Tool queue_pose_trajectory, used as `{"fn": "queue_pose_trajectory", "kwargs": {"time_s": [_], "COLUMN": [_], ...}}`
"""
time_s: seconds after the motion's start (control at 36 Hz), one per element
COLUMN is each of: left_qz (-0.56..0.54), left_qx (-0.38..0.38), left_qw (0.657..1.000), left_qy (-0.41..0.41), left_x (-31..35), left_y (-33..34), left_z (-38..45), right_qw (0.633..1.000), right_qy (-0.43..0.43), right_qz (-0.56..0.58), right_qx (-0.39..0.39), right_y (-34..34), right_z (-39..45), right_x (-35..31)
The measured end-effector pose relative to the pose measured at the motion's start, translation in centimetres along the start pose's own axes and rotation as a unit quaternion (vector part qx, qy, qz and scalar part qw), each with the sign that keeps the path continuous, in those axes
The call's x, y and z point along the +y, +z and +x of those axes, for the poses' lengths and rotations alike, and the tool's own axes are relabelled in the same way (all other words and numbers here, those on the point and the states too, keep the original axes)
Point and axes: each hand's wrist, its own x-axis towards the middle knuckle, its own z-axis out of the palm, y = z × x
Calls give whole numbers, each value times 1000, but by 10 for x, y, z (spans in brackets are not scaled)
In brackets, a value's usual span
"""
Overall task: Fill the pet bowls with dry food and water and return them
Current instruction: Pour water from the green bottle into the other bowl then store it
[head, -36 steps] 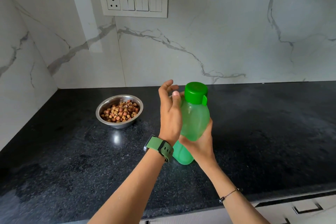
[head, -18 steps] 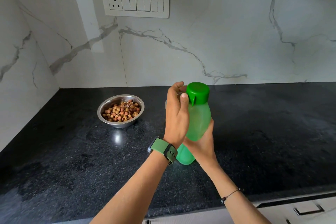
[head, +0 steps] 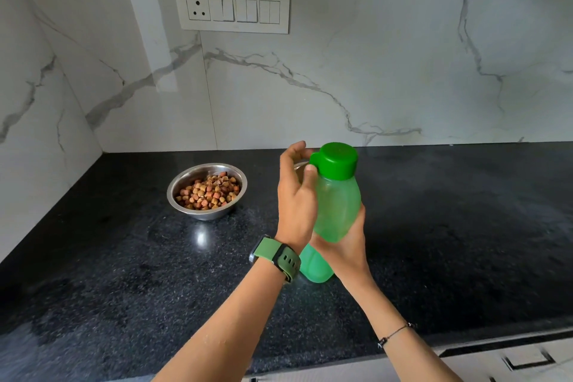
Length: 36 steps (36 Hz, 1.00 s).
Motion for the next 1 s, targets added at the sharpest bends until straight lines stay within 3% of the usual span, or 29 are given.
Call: {"fn": "queue_pose_trajectory", "kwargs": {"time_s": [0.19,0.33,0.64,0.72,0.86,1.0], "left_qz": [92,182,-20,20,183,166], "left_qx": [-64,-58,29,9,-31,-49], "left_qw": [994,980,999,1000,981,984], "left_qy": [17,47,-17,-6,57,31], "left_x": [8,10,4,8,11,15], "left_y": [8,11,1,5,16,12], "left_z": [-6,-1,-1,-3,-9,1], "right_qw": [1000,999,1000,1000,1000,1000], "right_qy": [-6,-13,-4,-5,-11,4], "right_qz": [-14,-30,-8,-12,-16,-5], "right_qx": [-7,2,-2,-1,1,-5], "right_y": [1,2,1,0,2,1], "right_z": [2,5,-1,0,3,0], "right_x": [-3,-3,-1,-3,-7,-6]}}
